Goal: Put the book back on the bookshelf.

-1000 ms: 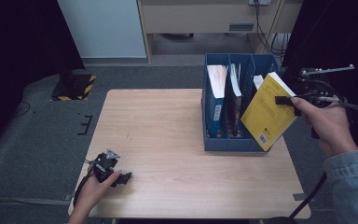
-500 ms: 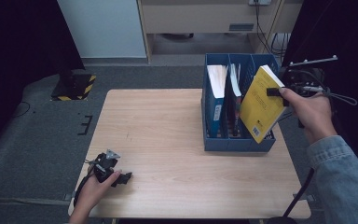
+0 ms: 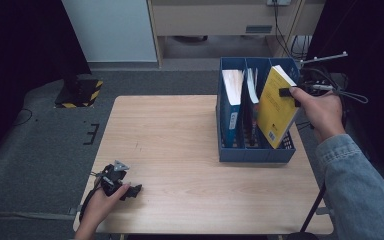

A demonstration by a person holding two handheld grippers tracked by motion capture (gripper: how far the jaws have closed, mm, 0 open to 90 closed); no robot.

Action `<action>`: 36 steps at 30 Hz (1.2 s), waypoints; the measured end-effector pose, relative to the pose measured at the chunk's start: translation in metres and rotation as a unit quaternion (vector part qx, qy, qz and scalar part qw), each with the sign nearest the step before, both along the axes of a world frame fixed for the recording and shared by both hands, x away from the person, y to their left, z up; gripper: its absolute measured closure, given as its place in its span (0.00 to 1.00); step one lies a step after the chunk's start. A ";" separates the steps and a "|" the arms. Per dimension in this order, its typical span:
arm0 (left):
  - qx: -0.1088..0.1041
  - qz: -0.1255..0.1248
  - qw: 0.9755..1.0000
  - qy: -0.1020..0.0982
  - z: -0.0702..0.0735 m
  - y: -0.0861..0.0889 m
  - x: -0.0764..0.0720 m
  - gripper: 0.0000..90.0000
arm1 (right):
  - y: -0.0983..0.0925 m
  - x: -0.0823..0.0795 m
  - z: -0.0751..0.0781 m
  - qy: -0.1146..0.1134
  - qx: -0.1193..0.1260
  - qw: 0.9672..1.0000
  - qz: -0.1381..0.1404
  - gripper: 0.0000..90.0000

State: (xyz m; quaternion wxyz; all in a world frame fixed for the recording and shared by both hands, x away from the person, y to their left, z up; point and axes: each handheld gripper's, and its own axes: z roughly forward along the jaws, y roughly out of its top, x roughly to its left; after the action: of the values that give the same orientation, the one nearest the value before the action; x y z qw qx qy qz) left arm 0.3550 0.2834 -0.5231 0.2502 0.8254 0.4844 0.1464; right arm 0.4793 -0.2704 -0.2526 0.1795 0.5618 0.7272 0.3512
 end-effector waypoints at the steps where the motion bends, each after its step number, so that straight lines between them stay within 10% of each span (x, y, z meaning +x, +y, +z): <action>1: 0.000 -0.001 1.000 0.000 0.000 0.000 0.000 0.00 | 0.000 0.002 -0.001 -0.001 -0.001 1.000 -0.003 0.82; 36: -0.001 -0.011 1.000 0.000 0.000 -0.002 -0.001 0.00 | 0.037 0.044 -0.030 -0.007 -0.011 0.999 -0.046 0.82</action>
State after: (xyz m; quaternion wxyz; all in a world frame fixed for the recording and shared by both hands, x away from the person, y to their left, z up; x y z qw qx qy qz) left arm 0.3540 0.2815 -0.5232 0.2525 0.8304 0.4755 0.1437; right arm 0.5233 -0.2335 -0.2830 0.2063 0.5904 0.7030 0.3386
